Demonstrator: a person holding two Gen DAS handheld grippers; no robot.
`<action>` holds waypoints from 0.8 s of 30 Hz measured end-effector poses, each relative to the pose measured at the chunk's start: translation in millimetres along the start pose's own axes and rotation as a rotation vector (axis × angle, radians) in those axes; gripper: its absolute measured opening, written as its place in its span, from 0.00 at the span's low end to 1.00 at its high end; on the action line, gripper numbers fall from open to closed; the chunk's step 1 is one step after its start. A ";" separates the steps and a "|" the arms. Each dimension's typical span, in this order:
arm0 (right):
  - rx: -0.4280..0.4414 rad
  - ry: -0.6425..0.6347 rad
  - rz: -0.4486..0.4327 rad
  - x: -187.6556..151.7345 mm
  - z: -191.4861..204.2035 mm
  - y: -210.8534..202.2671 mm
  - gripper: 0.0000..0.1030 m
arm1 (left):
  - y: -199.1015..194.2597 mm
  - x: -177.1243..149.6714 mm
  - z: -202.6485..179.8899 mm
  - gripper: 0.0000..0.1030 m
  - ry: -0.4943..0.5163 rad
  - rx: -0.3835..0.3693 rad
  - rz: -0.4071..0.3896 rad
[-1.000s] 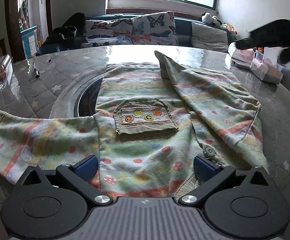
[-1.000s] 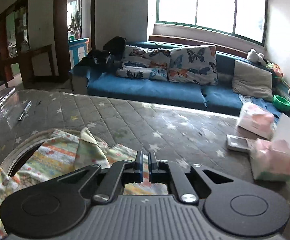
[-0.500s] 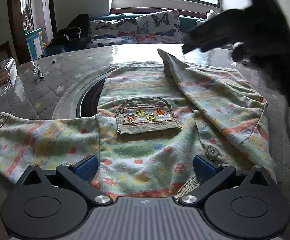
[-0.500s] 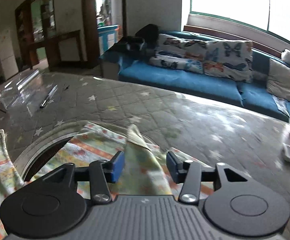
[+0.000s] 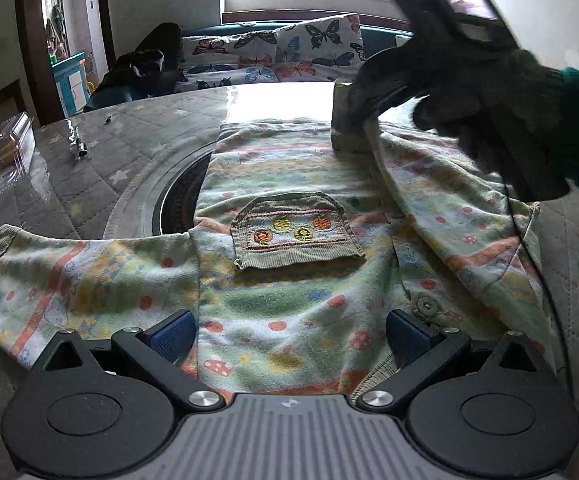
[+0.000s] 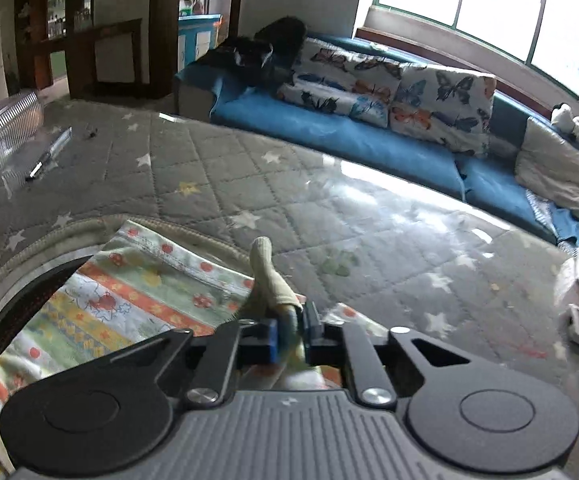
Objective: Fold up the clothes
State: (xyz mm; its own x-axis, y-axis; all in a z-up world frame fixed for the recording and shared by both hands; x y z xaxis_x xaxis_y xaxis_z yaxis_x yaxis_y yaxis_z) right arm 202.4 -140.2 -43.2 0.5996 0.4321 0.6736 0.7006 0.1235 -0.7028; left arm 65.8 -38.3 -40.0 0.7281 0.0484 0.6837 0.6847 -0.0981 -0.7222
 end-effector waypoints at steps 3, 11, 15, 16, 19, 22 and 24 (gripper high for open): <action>-0.022 0.008 -0.044 -3.1 -13.6 -24.0 0.04 | 0.2 0.2 -0.3 1.00 0.001 0.002 0.000; -0.113 0.029 -0.139 -25.0 -52.0 -95.0 0.03 | 1.5 1.2 -1.1 1.00 0.006 0.011 0.004; -0.154 0.061 -0.169 -42.9 -73.9 -131.0 0.03 | -1.9 5.7 -3.5 1.00 0.017 0.014 0.000; -0.170 0.071 -0.176 -49.7 -80.0 -142.0 0.03 | -3.3 7.3 -4.4 1.00 0.021 0.015 -0.005; -0.215 0.104 -0.195 -70.2 -98.8 -173.0 0.03 | -7.5 12.1 -8.1 1.00 0.035 0.013 -0.017; -0.261 0.144 -0.196 -93.1 -115.4 -196.7 0.03 | -10.4 17.3 -20.2 1.00 0.068 -0.015 -0.029; -0.291 0.178 -0.185 -112.5 -124.8 -208.9 0.03 | -10.3 19.1 -29.3 1.00 0.092 -0.033 -0.030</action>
State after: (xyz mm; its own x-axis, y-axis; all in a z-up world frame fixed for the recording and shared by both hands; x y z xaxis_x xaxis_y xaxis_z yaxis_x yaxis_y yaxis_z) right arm 36.9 -326.0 56.4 0.4923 0.2613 0.8303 0.8685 -0.0849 -0.4883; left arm 71.7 -65.6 -16.4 0.7002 -0.0400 0.7128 0.7036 -0.1309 -0.6985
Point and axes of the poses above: each gripper's, at about its wrist camera, not at the fingertips, and y roughly the way its jaws point, z to its left, x to its top, the point moved 3 cm from there along y, roughly the way its jaws point, and after that the axes turned 9 degrees about -y, right-handed, at the moved point
